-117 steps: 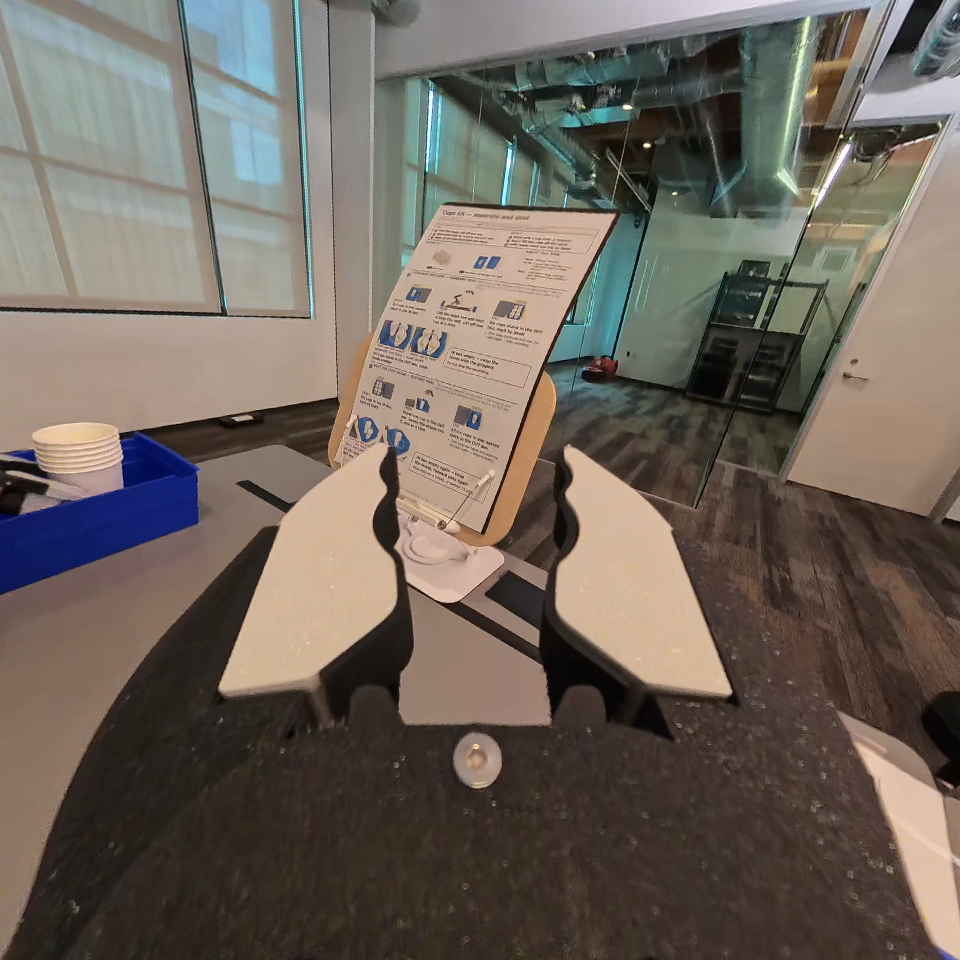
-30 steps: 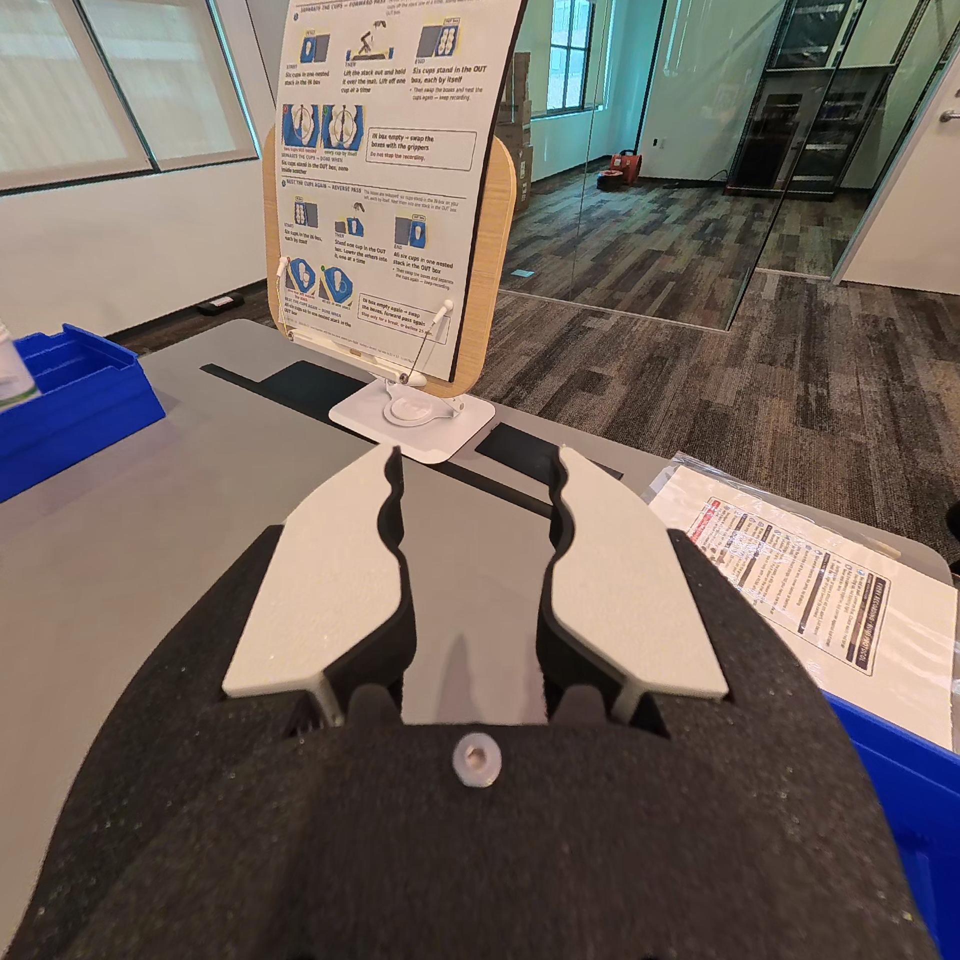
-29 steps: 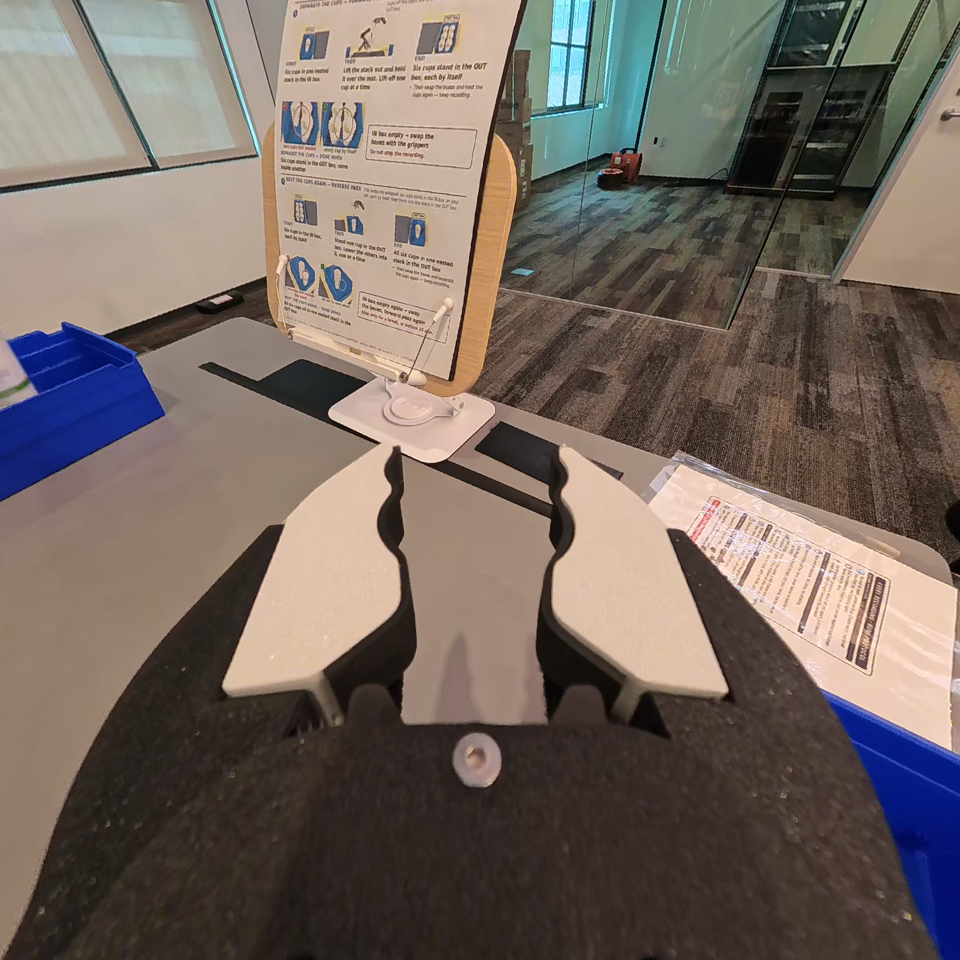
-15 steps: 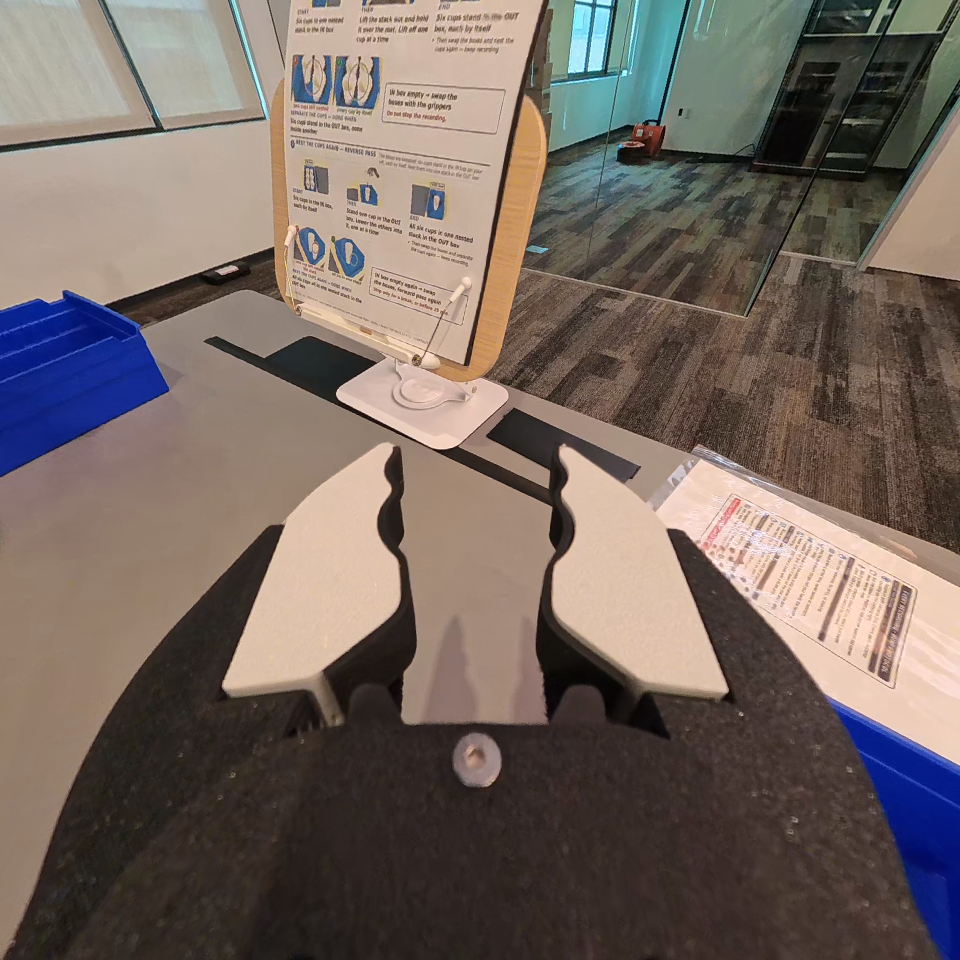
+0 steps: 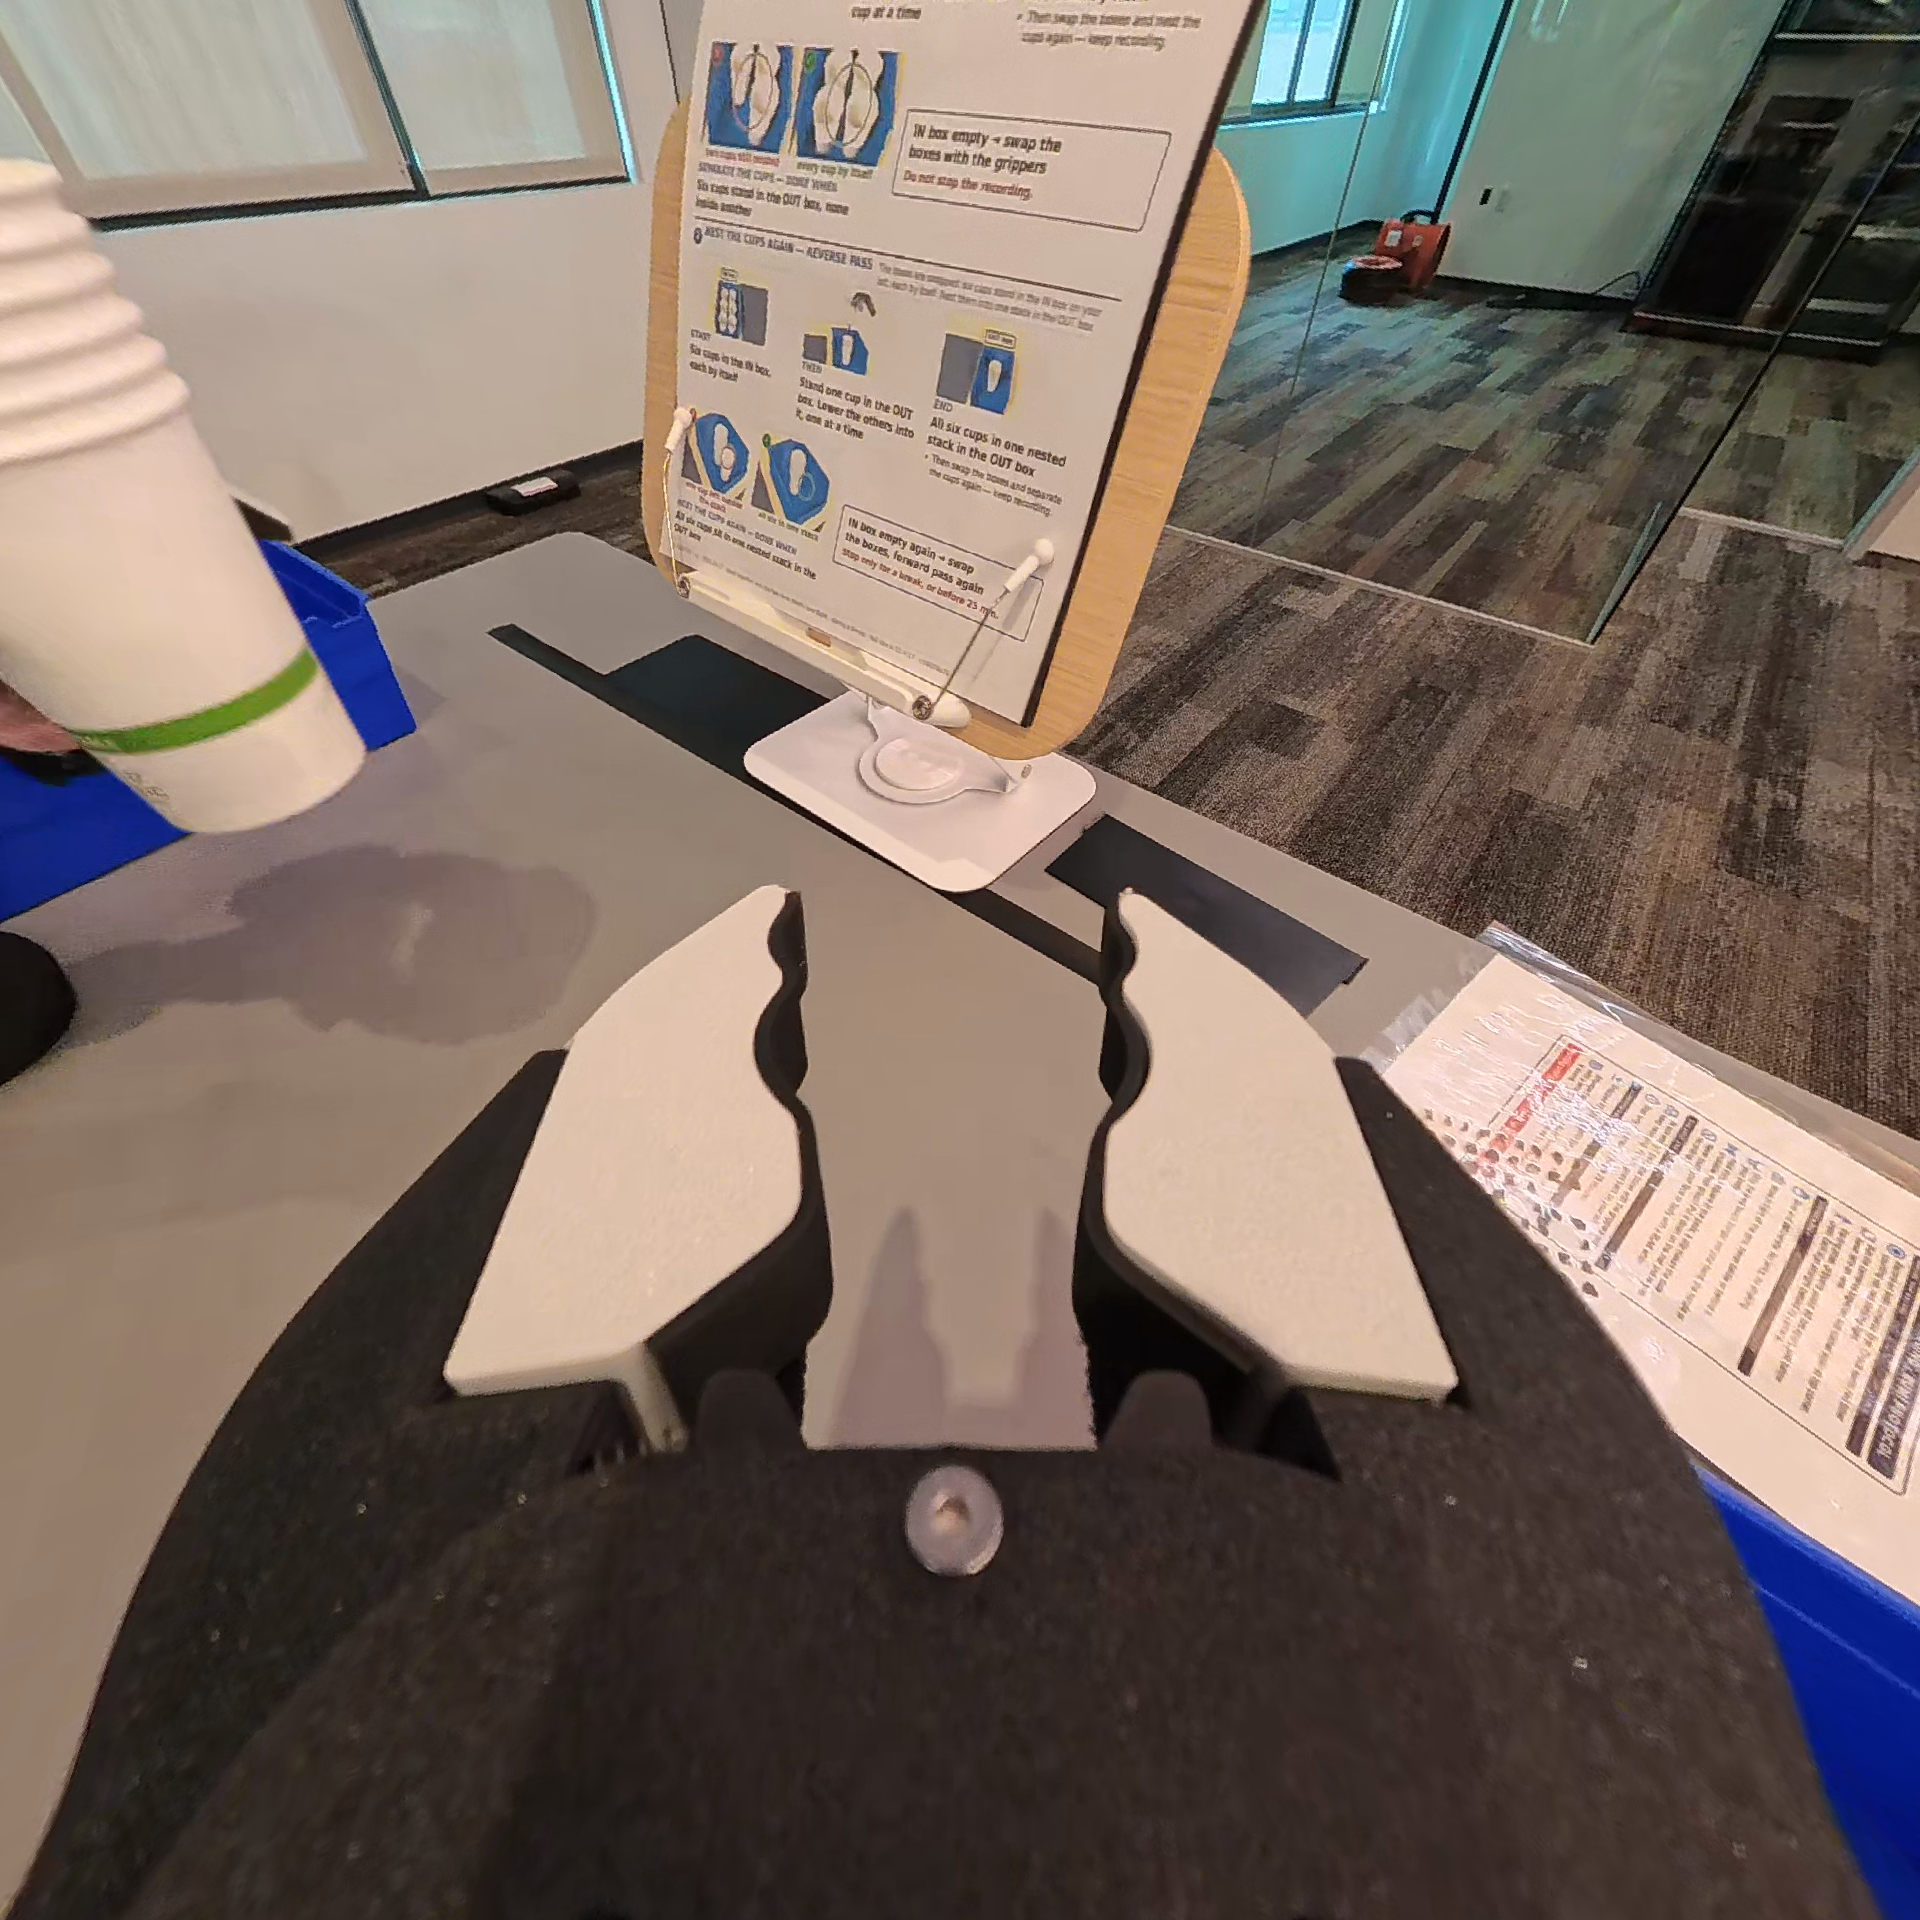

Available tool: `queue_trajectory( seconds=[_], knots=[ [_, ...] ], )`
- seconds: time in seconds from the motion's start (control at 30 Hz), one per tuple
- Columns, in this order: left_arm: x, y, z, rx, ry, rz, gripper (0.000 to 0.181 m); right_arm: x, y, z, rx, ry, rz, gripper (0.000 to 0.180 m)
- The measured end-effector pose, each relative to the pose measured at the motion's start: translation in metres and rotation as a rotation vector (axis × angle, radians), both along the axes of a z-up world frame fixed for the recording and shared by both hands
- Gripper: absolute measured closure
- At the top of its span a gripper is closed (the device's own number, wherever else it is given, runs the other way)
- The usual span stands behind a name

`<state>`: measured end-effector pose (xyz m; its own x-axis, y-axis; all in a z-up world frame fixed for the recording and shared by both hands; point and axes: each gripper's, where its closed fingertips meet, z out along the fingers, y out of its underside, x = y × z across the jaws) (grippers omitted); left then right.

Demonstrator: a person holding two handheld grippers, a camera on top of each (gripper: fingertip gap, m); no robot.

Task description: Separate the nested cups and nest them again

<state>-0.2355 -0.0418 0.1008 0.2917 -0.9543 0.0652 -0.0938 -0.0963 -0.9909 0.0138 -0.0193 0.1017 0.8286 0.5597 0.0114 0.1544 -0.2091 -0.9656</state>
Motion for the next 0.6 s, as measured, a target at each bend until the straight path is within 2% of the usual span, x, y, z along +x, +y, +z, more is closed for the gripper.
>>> queue_trajectory(
  seconds=[0.27, 0.4, 0.6],
  knots=[
    [0.057, -0.014, -0.026, -0.002, 0.053, -0.18, 0.087, -0.016, -0.009, 0.013, 0.045, -0.005, 0.049, 0.127],
    [0.06, -0.017, -0.037, -0.03, 0.051, -0.222, 0.088, -0.034, -0.019, 0.018, 0.094, -0.079, 0.115, 0.129],
    [0.049, -0.006, -0.056, -0.024, 0.082, -0.199, 0.088, -0.067, -0.044, 0.015, 0.163, -0.247, 0.251, 0.146]
  ],
)
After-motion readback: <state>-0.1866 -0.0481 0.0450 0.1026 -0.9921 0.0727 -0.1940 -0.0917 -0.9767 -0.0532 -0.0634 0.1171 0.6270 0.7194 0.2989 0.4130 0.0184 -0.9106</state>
